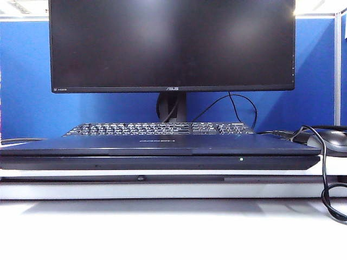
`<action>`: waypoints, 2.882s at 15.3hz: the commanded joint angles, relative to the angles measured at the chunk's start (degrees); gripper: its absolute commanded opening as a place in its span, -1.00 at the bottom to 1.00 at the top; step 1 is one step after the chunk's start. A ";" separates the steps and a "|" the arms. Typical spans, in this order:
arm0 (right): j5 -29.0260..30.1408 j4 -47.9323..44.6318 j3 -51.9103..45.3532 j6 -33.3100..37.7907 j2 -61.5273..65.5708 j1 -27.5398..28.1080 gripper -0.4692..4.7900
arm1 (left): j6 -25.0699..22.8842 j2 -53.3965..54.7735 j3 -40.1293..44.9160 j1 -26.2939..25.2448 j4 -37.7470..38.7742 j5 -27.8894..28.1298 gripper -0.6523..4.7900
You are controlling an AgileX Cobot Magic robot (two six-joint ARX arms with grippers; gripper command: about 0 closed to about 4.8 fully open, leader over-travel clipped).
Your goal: Open the lid of the black laptop.
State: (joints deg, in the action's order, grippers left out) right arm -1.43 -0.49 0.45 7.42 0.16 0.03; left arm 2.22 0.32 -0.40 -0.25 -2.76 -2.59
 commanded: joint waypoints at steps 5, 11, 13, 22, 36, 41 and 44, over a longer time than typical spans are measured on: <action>0.13 -0.66 -0.15 0.07 -0.09 -0.02 -0.84 | 0.17 -0.13 0.00 0.00 -0.76 -0.26 -0.77; 37.73 -7.19 -0.15 18.36 -0.09 -1.70 -0.84 | 11.50 -0.13 -0.02 0.55 -3.96 -44.30 -0.77; 41.66 -7.21 -0.15 19.45 -0.09 -6.19 -0.84 | 11.82 -0.11 -0.02 1.90 1.60 -47.23 -0.77; 12.87 9.77 -0.24 14.80 0.63 -36.54 -0.84 | 16.59 0.20 -0.04 20.11 10.86 -30.38 -0.76; 2.40 2.21 -0.24 10.05 15.04 -36.81 -0.84 | 17.70 11.32 -0.02 20.06 11.80 -12.28 -0.77; 2.75 2.27 -0.24 9.94 15.32 -34.93 -0.84 | 18.91 13.88 -0.02 20.06 12.11 -10.29 -0.77; 3.08 2.84 -0.24 10.40 15.98 -34.95 -0.84 | 19.45 16.96 -0.04 20.04 10.78 -10.51 -0.77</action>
State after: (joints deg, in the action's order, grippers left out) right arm 1.58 2.70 0.45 17.54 15.55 -34.92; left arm 21.50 16.82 -0.54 19.86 8.27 -13.23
